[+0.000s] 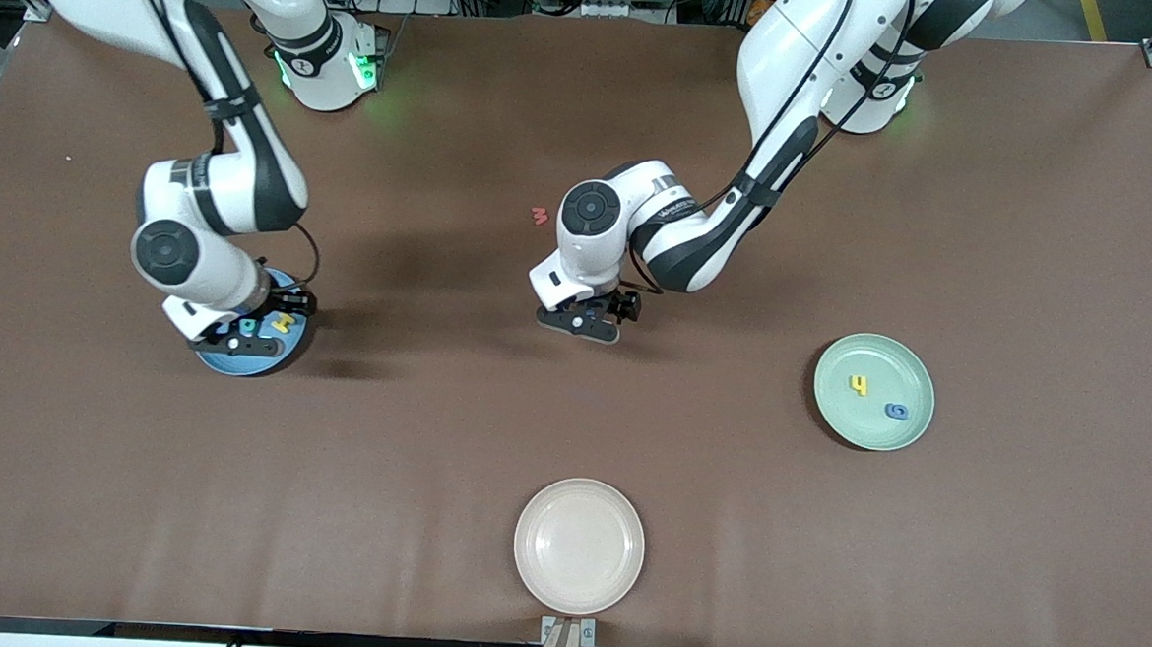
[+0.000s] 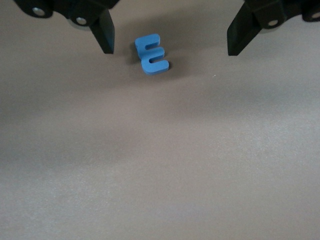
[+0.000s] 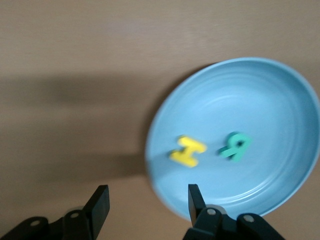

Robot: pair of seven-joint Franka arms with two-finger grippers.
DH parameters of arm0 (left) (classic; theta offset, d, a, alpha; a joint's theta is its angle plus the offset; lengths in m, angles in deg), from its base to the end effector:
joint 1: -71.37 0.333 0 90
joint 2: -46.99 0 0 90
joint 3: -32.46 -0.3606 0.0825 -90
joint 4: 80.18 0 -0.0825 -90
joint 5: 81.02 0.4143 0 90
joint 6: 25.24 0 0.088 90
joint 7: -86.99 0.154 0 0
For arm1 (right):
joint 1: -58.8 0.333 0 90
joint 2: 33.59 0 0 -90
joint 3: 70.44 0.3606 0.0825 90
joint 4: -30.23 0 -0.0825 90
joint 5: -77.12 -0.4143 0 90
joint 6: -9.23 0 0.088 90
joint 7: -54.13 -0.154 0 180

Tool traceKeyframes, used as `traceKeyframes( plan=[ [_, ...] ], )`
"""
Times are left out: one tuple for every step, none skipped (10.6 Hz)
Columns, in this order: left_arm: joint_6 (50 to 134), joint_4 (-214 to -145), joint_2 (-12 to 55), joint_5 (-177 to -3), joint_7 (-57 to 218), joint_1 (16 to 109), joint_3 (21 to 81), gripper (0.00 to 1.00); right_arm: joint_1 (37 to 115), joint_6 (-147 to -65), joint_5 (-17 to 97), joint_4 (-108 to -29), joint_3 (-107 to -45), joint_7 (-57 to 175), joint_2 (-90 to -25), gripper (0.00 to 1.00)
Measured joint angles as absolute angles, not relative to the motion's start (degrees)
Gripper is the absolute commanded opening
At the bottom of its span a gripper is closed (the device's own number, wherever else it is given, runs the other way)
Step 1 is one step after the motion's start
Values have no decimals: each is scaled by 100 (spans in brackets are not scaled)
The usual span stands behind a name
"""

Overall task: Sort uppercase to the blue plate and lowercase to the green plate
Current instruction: 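Open the right gripper over the blue plate while the left gripper reaches the m, then grasp the blue m with the left gripper while the right gripper returns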

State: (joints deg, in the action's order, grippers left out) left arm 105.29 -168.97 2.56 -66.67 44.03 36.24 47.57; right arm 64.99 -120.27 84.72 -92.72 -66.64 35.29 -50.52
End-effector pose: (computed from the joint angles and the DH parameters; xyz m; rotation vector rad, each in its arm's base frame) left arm 0.5124 -0.5544 0.1659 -3.1093 0.3451 0.0102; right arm 0.5659 0.0917 0.2235 3.0139 -0.0933 -0.2346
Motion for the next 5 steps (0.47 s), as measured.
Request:
traceKeyframes(
  plan=[
    [10542, -16846, 192, -6667, 4229, 3587, 4748, 90, 6774, -12022, 8396, -9327, -6649, 3043, -4962, 72],
    [10551, -16809, 144, -6667, 4039, 3545, 4724, 87, 7061, -12025, 8221, -9411, -6643, 2619, -4856, 72],
    [10552, -16792, 118, -6667, 3806, 3529, 4713, 84, 7343, -12032, 8002, -9484, -6638, 2265, -4748, 72],
    [10552, -16785, 91, -6667, 3609, 3525, 4712, 82, 7619, -12131, 7867, -9586, -6635, 1894, -4627, 72],
    [10552, -16780, 66, -6667, 3493, 3525, 4710, 81, 7856, -12396, 7819, -9759, -6633, 1493, -4490, 71]
  ],
)
